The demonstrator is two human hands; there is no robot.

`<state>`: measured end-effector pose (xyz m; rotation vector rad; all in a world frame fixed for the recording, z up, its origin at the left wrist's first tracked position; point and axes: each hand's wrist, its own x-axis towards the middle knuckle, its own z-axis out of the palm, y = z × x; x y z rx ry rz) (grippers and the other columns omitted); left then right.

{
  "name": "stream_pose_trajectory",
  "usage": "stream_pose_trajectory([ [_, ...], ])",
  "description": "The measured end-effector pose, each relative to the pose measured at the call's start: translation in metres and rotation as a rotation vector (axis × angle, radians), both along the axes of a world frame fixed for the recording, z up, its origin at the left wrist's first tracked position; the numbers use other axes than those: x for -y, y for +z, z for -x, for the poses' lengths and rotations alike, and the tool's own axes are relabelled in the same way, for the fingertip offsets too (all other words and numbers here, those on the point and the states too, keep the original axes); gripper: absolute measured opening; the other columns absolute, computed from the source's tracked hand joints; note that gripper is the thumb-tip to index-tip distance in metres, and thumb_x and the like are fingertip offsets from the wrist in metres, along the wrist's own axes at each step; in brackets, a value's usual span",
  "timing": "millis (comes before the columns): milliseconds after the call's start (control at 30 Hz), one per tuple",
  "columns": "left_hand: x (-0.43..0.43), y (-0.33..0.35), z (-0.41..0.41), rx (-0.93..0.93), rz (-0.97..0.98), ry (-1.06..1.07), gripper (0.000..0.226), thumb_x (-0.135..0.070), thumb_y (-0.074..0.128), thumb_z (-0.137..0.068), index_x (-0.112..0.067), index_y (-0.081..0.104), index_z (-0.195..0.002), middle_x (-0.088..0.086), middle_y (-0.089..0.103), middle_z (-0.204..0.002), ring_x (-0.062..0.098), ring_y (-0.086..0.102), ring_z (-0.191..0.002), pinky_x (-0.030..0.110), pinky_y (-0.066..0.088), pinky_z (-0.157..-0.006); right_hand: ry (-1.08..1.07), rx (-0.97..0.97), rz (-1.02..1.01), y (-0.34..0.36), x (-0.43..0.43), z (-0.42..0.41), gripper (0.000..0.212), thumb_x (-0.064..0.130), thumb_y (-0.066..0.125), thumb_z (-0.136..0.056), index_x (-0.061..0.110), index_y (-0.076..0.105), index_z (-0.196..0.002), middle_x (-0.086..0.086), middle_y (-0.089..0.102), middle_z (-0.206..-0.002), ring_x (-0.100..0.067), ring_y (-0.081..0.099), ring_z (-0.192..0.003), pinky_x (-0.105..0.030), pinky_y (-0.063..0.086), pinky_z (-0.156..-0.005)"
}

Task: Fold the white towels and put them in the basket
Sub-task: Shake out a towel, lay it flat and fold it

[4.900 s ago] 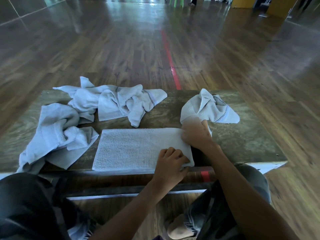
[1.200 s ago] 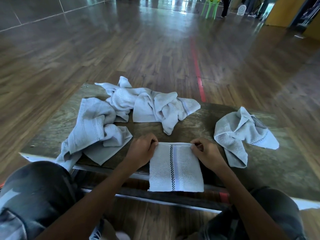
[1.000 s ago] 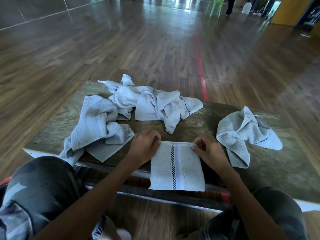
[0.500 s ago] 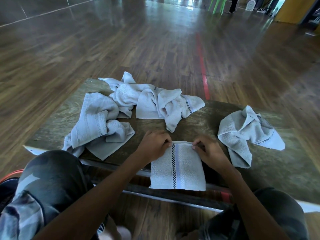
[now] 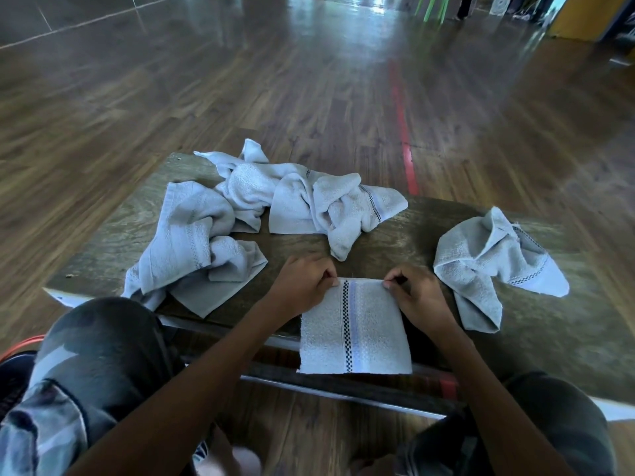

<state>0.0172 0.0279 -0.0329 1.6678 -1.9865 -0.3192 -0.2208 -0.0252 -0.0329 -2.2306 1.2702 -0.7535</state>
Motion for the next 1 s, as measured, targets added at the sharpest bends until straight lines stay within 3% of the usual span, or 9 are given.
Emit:
stream_pose_trajectory([
  [233, 0.002, 0.004, 0.006, -0.087, 0.017, 0.039, 0.012, -0.022, 0.064, -0.088, -0.010, 0.066, -0.085, 0.001, 0.064, -0.085, 0.016, 0.057, -0.077, 0.029, 0.042, -0.070, -0.068, 0.076, -0.063, 0.000, -0.003, -0.003, 0.007, 0.014, 0.066, -0.084, 0.020, 0.065, -0.081, 0.013, 0.066, -0.080, -0.002, 0.060, -0.078, -0.022, 0.047, -0.070],
  [367, 0.005, 0.006, 0.004, -0.074, -0.002, 0.054, 0.013, -0.026, 0.065, -0.087, -0.013, 0.069, -0.087, -0.003, 0.067, -0.085, 0.011, 0.057, -0.077, 0.029, 0.043, -0.072, -0.070, 0.087, -0.047, -0.001, -0.004, -0.003, 0.010, 0.015, 0.068, -0.083, 0.024, 0.064, -0.080, 0.014, 0.066, -0.079, -0.004, 0.061, -0.076, -0.024, 0.048, -0.069],
  [533, 0.002, 0.004, -0.008, -0.042, -0.012, 0.060, 0.009, -0.028, 0.066, -0.086, -0.022, 0.071, -0.082, -0.012, 0.068, -0.081, 0.006, 0.059, -0.076, 0.037, 0.048, -0.080, -0.033, -0.054, 0.081, 0.005, -0.005, 0.002, 0.005, 0.025, 0.070, -0.082, 0.028, 0.073, -0.083, 0.018, 0.069, -0.082, -0.001, 0.062, -0.077, -0.029, 0.051, -0.072],
  [600, -0.004, 0.006, -0.009, -0.014, 0.034, 0.064, 0.011, -0.020, 0.061, -0.088, -0.019, 0.072, -0.085, -0.009, 0.071, -0.085, 0.010, 0.063, -0.080, 0.041, 0.050, -0.080, -0.020, -0.138, 0.156, 0.007, -0.008, 0.005, 0.008, 0.025, 0.069, -0.084, 0.028, 0.075, -0.089, 0.016, 0.072, -0.090, -0.003, 0.063, -0.083, -0.034, 0.052, -0.079],
  [667, -0.016, 0.012, -0.004, 0.008, 0.094, 0.053, 0.020, -0.014, 0.054, -0.091, -0.015, 0.072, -0.101, 0.000, 0.072, -0.104, 0.016, 0.065, -0.097, 0.043, 0.049, -0.089, -0.029, -0.260, 0.181, 0.010, -0.013, 0.007, 0.016, 0.032, 0.064, -0.087, 0.030, 0.073, -0.100, 0.014, 0.069, -0.107, -0.008, 0.062, -0.101, -0.040, 0.046, -0.093],
  [733, -0.034, 0.018, 0.011, 0.090, 0.043, 0.002, 0.036, -0.021, 0.040, -0.097, -0.011, 0.058, -0.127, 0.008, 0.056, -0.134, 0.020, 0.049, -0.127, 0.044, 0.035, -0.109, -0.018, -0.411, 0.108, 0.015, -0.020, 0.009, 0.041, 0.050, 0.047, -0.090, 0.029, 0.063, -0.121, 0.011, 0.058, -0.130, -0.011, 0.049, -0.123, -0.042, 0.032, -0.106],
  [800, -0.052, 0.016, 0.028, 0.248, -0.103, -0.040, 0.062, -0.040, 0.011, -0.096, -0.007, 0.033, -0.145, 0.011, 0.030, -0.153, 0.024, 0.023, -0.144, 0.042, 0.015, -0.118, 0.026, -0.540, 0.010, 0.020, -0.030, 0.007, 0.075, 0.067, 0.020, -0.082, 0.024, 0.046, -0.139, 0.008, 0.039, -0.148, -0.010, 0.031, -0.137, -0.041, 0.021, -0.110],
  [867, -0.062, 0.004, 0.036, 0.335, -0.204, -0.035, 0.081, -0.051, -0.008, -0.086, -0.005, 0.013, -0.150, 0.014, 0.011, -0.158, 0.027, 0.005, -0.147, 0.042, 0.004, -0.118, 0.063, -0.638, -0.069, 0.022, -0.039, 0.001, 0.093, 0.073, 0.006, -0.075, 0.019, 0.025, -0.148, 0.003, 0.017, -0.158, -0.011, 0.016, -0.143, -0.040, 0.015, -0.113],
  [1000, -0.056, -0.012, 0.034, 0.346, -0.233, -0.009, 0.084, -0.053, -0.011, -0.083, -0.003, 0.000, -0.150, 0.017, -0.005, -0.158, 0.028, -0.009, -0.146, 0.038, -0.004, -0.117, 0.062, -0.790, -0.047, 0.015, -0.047, -0.008, 0.101, 0.077, -0.008, -0.074, 0.013, 0.005, -0.151, -0.006, -0.002, -0.160, -0.017, 0.008, -0.146, -0.040, 0.012, -0.115],
])
